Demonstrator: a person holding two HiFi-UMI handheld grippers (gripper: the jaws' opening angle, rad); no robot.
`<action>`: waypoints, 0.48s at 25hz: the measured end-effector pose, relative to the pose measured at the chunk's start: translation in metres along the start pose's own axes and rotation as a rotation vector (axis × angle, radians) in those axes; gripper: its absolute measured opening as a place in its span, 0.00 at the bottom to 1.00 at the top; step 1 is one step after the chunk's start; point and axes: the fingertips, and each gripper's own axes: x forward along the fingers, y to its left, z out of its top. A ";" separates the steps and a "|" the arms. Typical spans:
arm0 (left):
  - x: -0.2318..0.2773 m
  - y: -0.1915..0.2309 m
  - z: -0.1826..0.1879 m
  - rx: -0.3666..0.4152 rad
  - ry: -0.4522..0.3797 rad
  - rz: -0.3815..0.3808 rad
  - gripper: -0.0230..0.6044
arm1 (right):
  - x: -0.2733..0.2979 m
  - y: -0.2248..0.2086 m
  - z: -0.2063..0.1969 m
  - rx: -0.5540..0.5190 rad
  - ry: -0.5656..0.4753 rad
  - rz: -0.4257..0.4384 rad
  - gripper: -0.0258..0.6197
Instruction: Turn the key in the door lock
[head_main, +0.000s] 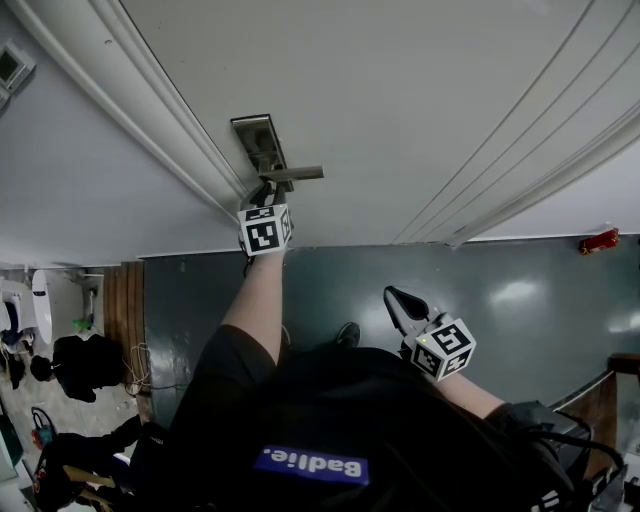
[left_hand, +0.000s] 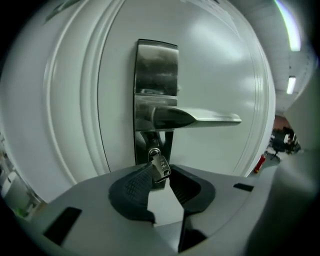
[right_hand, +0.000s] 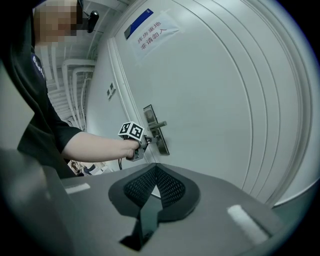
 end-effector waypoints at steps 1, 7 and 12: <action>0.000 0.000 0.000 -0.060 -0.003 -0.020 0.20 | 0.000 0.000 0.001 0.001 -0.003 0.003 0.04; 0.006 0.001 -0.005 -0.467 -0.018 -0.182 0.08 | 0.005 0.000 0.002 0.019 -0.015 0.015 0.04; 0.005 -0.004 -0.004 -0.952 -0.093 -0.443 0.07 | 0.009 0.003 0.003 0.042 -0.019 0.020 0.04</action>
